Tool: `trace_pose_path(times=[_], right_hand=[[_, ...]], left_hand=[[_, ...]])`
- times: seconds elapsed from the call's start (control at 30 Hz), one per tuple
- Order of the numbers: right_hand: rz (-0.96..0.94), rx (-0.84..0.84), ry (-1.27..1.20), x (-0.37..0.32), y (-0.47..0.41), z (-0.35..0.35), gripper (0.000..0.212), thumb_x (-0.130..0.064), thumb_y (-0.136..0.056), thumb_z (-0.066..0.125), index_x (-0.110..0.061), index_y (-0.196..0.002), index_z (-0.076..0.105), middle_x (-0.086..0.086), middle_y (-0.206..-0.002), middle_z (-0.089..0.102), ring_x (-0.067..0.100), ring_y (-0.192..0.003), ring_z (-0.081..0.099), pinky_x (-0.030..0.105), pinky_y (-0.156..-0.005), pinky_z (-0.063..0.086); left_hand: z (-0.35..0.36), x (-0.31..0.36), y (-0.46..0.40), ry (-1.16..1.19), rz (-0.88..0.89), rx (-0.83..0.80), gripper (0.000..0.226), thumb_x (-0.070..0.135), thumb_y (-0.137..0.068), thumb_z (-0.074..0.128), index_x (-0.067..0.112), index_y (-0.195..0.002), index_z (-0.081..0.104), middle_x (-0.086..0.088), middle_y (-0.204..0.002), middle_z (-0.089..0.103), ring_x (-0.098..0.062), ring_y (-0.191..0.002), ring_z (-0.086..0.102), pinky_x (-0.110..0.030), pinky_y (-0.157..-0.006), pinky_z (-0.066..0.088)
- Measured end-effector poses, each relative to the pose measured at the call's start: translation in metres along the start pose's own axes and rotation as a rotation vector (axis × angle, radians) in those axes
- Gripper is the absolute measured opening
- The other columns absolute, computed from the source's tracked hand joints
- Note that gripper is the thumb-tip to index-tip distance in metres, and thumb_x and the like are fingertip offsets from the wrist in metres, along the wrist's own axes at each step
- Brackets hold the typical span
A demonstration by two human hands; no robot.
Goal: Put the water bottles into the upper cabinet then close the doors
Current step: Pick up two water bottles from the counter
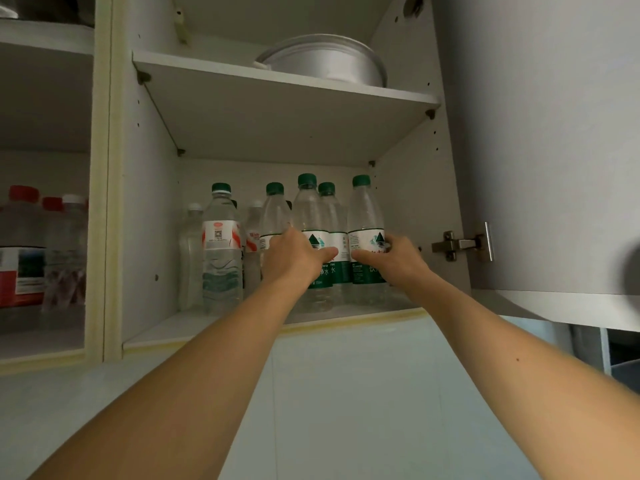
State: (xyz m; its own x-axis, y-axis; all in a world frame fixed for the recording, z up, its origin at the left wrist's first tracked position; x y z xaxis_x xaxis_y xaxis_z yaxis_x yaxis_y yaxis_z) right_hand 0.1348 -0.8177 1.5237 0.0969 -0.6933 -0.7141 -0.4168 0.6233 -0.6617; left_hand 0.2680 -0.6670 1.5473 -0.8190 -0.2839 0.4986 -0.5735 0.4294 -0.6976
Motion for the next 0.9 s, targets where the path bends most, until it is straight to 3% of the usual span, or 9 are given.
trace_pose_path(times=[0.07, 0.17, 0.27, 0.43, 0.53, 0.63, 0.73, 0.83, 0.9], right_hand=[[-0.004, 0.009, 0.006, -0.001, 0.001, 0.001, 0.044, -0.032, -0.086, 0.077, -0.018, -0.125, 0.059, -0.006, -0.100, 0.064, 0.003, -0.080, 0.063, 0.020, -0.064, 0.053], [0.015, 0.010, 0.048, -0.004, 0.004, 0.000, 0.047, -0.033, -0.088, 0.076, -0.015, -0.128, 0.059, -0.004, -0.106, 0.067, 0.015, -0.093, 0.067, 0.035, -0.084, 0.059], [0.047, -0.031, 0.122, -0.005, 0.010, -0.002, 0.038, -0.035, -0.093, 0.070, -0.015, -0.124, 0.060, 0.002, -0.110, 0.070, 0.021, -0.101, 0.068, 0.045, -0.093, 0.057], [-0.051, 0.109, 0.272, -0.023, 0.036, -0.011, 0.045, -0.037, -0.099, 0.059, -0.009, -0.134, 0.050, 0.002, -0.113, 0.064, 0.018, -0.100, 0.060, 0.035, -0.082, 0.051], [-0.197, 0.243, 0.292, -0.044, 0.064, -0.012, 0.042, -0.031, -0.100, 0.057, -0.011, -0.135, 0.049, 0.005, -0.126, 0.058, 0.020, -0.110, 0.057, 0.039, -0.093, 0.052], [-0.312, 0.310, 0.268, -0.060, 0.103, -0.006, 0.035, -0.027, -0.100, 0.056, -0.011, -0.132, 0.054, 0.002, -0.126, 0.055, 0.020, -0.115, 0.055, 0.043, -0.099, 0.050], [-0.388, 0.303, 0.198, -0.066, 0.149, 0.015, 0.022, -0.020, -0.099, 0.057, -0.012, -0.119, 0.061, -0.002, -0.115, 0.057, 0.017, -0.105, 0.059, 0.037, -0.092, 0.053], [-0.406, 0.249, 0.120, -0.060, 0.197, 0.046, 0.015, -0.018, -0.098, 0.057, -0.015, -0.112, 0.063, -0.005, -0.111, 0.059, 0.006, -0.098, 0.059, 0.016, -0.082, 0.049], [-0.386, 0.178, 0.078, -0.048, 0.229, 0.072, 0.014, -0.017, -0.098, 0.057, -0.016, -0.110, 0.064, -0.006, -0.110, 0.061, 0.002, -0.098, 0.059, 0.008, -0.077, 0.046]], left_hand=[[0.000, 0.002, 0.002, -0.012, -0.001, 0.027, 0.054, 0.059, -0.083, 0.072, 0.008, -0.100, 0.063, -0.007, -0.093, 0.068, -0.018, -0.069, 0.059, -0.027, -0.047, 0.030], [-0.005, 0.001, 0.003, -0.007, -0.011, 0.046, 0.052, 0.059, -0.082, 0.073, 0.009, -0.090, 0.058, -0.007, -0.083, 0.064, -0.014, -0.056, 0.049, -0.026, -0.046, 0.028], [-0.009, 0.000, 0.008, 0.035, 0.006, 0.044, 0.051, 0.056, -0.083, 0.074, 0.009, -0.090, 0.058, -0.007, -0.081, 0.064, -0.016, -0.058, 0.052, -0.028, -0.047, 0.030], [-0.027, -0.006, 0.018, 0.134, 0.057, 0.033, 0.038, 0.047, -0.088, 0.073, 0.011, -0.095, 0.061, -0.001, -0.085, 0.067, -0.014, -0.071, 0.062, -0.033, -0.058, 0.051], [-0.051, -0.008, 0.031, 0.205, 0.105, 0.055, 0.032, 0.045, -0.092, 0.069, 0.015, -0.098, 0.059, -0.002, -0.098, 0.069, -0.013, -0.079, 0.064, -0.029, -0.063, 0.052], [-0.079, -0.010, 0.057, 0.321, 0.185, 0.092, 0.028, 0.042, -0.095, 0.065, 0.017, -0.105, 0.060, 0.000, -0.100, 0.067, -0.018, -0.089, 0.068, -0.037, -0.074, 0.061], [-0.102, -0.020, 0.095, 0.390, 0.274, 0.114, 0.024, 0.038, -0.097, 0.063, 0.015, -0.100, 0.065, 0.000, -0.088, 0.069, -0.017, -0.080, 0.069, -0.040, -0.074, 0.062], [-0.113, -0.046, 0.142, 0.443, 0.326, 0.103, 0.022, 0.034, -0.100, 0.061, 0.013, -0.097, 0.067, -0.004, -0.081, 0.070, -0.020, -0.075, 0.069, -0.042, -0.069, 0.061], [-0.111, -0.074, 0.176, 0.460, 0.327, 0.071, 0.021, 0.032, -0.101, 0.060, 0.012, -0.097, 0.067, -0.002, -0.079, 0.070, -0.016, -0.071, 0.069, -0.035, -0.064, 0.061]])
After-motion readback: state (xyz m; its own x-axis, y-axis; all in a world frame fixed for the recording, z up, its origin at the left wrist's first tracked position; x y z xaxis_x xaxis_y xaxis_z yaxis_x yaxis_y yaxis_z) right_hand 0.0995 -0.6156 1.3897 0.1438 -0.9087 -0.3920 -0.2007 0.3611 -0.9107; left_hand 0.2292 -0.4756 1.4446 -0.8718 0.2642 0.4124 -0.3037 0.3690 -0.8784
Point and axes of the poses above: each hand's wrist, its own y-axis away from the middle knuckle, its own z-axis out of the palm, x = y × z, the point moved 8 cm from there along -y, towards the middle knuckle
